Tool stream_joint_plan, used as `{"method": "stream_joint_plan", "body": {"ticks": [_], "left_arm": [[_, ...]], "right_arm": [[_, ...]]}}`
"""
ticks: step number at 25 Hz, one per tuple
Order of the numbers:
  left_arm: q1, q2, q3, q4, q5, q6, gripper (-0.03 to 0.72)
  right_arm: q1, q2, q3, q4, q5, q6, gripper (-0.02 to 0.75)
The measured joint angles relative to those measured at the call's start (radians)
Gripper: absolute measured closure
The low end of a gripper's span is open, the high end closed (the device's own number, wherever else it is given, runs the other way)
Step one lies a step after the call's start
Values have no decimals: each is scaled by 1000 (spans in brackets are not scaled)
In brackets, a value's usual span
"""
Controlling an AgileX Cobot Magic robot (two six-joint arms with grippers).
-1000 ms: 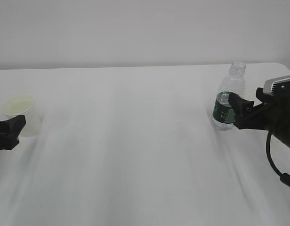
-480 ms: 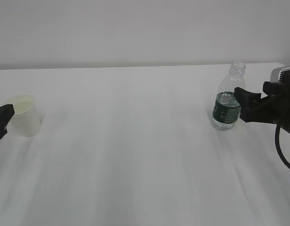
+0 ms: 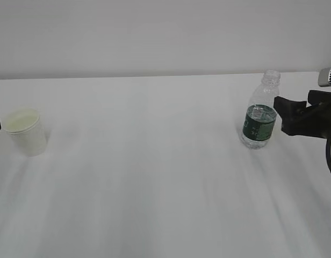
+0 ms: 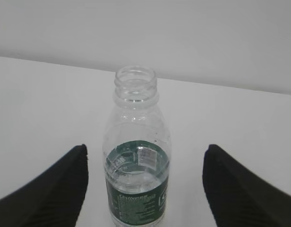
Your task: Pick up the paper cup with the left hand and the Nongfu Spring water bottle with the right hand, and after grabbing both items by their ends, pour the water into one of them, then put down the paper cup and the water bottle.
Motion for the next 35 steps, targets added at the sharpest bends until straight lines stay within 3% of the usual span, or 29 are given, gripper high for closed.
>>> {"method": "stream_joint_plan", "body": {"ticks": [12, 26, 35], "left_arm": [[0, -226, 3, -12, 229, -11, 120], [0, -479, -113, -19, 642, -14, 123], [0, -605, -167, -19, 863, -14, 143]], "right_arm": [[0, -155, 1, -22, 183, 26, 164], [0, -364, 3, -36, 423, 80, 164], [0, -515, 7, -176, 588, 228, 164]]}}
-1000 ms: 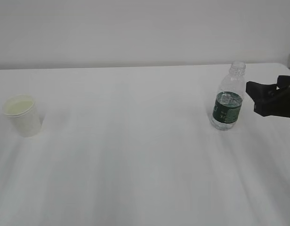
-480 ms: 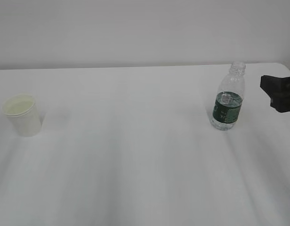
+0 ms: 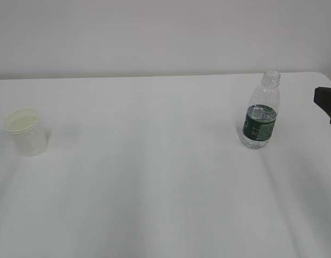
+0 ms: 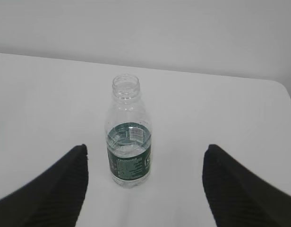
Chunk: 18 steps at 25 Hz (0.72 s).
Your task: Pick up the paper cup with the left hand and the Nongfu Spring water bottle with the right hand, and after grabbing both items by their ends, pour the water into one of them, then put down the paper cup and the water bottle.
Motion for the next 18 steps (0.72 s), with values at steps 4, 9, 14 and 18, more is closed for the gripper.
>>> {"method": "stream_joint_plan", "body": {"ticks": [4, 9, 14, 18], "left_arm": [[0, -27, -43, -2, 106, 0, 148], [0, -29, -79, -10, 199, 0, 151], [0, -30, -130, -21, 304, 0, 154], [0, -65, -149, -23, 362, 0, 155]], "right_arm": [[0, -74, 4, -19, 78, 25, 164], [49, -161, 4, -31, 191, 33, 164], [129, -211, 5, -41, 313, 33, 164], [147, -247, 5, -39, 382, 33, 164]]}}
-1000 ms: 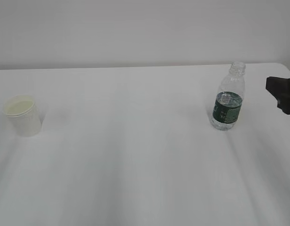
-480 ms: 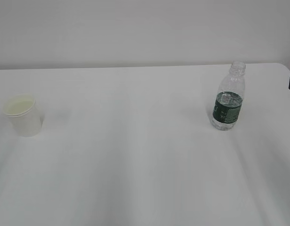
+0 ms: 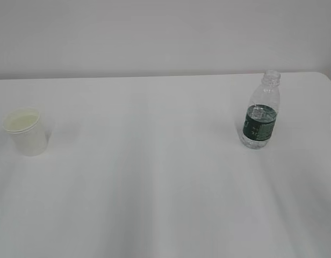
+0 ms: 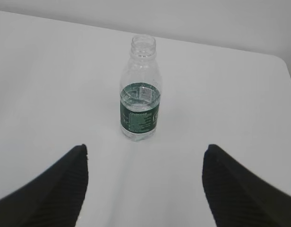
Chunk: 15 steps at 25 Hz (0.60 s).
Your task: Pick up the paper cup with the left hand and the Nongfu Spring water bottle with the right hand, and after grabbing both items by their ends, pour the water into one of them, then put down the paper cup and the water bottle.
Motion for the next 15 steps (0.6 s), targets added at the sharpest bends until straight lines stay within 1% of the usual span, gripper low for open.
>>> {"method": "stream_joint_plan", "body": {"ticks": [9, 11, 15], "left_arm": [[0, -171, 0, -2, 126, 0, 155], [0, -217, 0, -2, 168, 0, 156], [0, -301, -4, -2, 249, 0, 166]], "right_arm": [[2, -128, 0, 35, 156, -4, 164], [2, -157, 0, 74, 192, -46, 164], [2, -198, 0, 220, 267, -193, 164]]}}
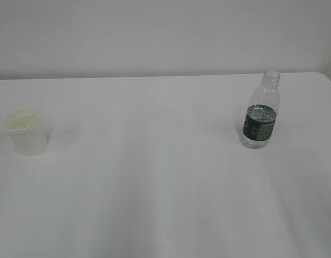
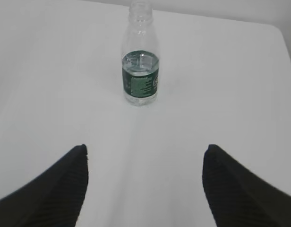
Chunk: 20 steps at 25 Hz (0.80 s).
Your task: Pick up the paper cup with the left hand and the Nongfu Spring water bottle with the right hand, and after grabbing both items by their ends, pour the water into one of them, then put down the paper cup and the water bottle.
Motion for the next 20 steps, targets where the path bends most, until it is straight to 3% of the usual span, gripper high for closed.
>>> {"method": "stream_joint_plan", "body": {"ticks": [5, 20], "left_arm": [[0, -95, -2, 0, 98, 0, 171], [0, -260, -4, 0, 288, 0, 188]], "right_arm": [[0, -50, 0, 96, 76, -101, 164], [0, -284, 0, 146, 358, -126, 165]]}}
